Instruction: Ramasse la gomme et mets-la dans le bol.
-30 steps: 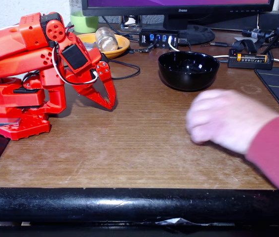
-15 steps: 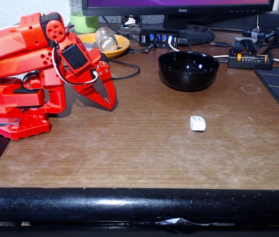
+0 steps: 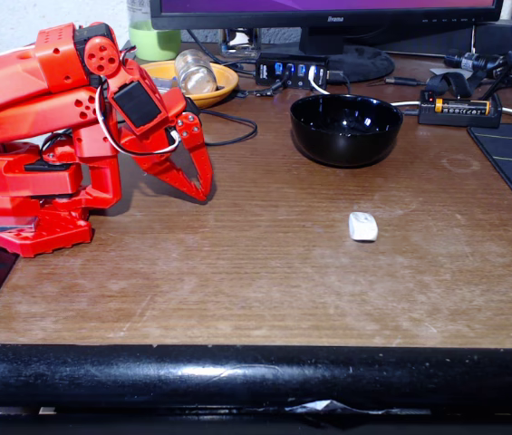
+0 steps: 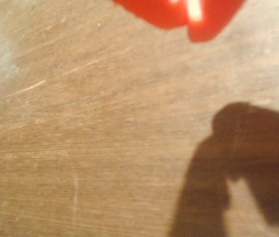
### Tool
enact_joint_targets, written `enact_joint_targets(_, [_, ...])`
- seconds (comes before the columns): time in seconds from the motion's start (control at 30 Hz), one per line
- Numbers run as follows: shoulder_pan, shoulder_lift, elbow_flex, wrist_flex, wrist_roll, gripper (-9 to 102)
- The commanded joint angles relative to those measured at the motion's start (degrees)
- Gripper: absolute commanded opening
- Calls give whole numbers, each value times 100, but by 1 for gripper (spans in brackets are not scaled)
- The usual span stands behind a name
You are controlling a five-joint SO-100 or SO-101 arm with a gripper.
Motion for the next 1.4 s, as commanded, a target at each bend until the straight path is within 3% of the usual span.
enact_joint_targets(0.0, [-26, -35, 88, 105, 26, -6])
enact_joint_targets(0.57, [-475, -35, 88, 97, -325, -6])
enact_joint_targets(0.73, [-439, -35, 88, 97, -123, 1])
enact_joint_targets(0.8, [-264, -35, 79, 97, -396, -5])
enact_joint_targets(1.07, [1854, -18, -26, -26, -967, -6])
enact_joint_targets(1.2, [2188, -396, -193, -272, -1248, -5])
enact_joint_targets(1.37, [2101, -2364, -905, -1116, -1529, 4])
